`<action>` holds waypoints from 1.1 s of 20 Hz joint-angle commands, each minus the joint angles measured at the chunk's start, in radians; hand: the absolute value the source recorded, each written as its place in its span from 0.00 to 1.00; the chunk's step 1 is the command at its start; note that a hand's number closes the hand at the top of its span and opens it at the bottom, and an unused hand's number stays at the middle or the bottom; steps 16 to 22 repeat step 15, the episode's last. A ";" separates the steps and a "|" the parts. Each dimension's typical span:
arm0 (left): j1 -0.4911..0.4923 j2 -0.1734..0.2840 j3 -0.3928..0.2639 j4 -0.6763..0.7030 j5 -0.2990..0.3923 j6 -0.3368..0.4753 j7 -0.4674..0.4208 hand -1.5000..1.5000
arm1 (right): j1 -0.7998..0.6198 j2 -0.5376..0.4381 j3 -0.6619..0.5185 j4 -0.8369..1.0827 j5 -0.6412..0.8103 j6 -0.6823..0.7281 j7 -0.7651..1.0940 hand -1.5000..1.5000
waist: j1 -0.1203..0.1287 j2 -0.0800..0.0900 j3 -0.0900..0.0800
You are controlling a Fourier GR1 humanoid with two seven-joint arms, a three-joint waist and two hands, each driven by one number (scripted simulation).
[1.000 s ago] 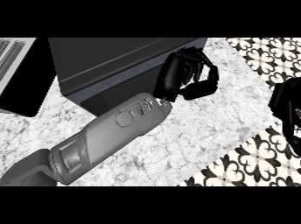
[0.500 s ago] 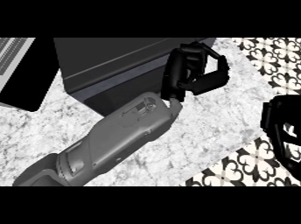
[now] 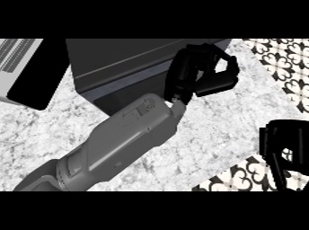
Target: Pick up the milk, place it into the microwave and close the microwave
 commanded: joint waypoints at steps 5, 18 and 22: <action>0.148 0.017 0.076 0.148 0.102 -0.090 -0.062 1.00 | 0.089 0.022 0.024 -0.086 0.002 -0.017 -0.010 1.00 | 0.052 0.010 -0.010; 0.154 0.038 0.050 0.209 0.168 -0.249 -0.101 1.00 | 0.186 0.052 0.054 -0.203 0.044 -0.065 -0.012 1.00 | 0.075 0.004 -0.009; 0.154 0.038 0.050 0.209 0.168 -0.249 -0.101 1.00 | 0.186 0.052 0.054 -0.203 0.044 -0.065 -0.012 1.00 | 0.075 0.004 -0.009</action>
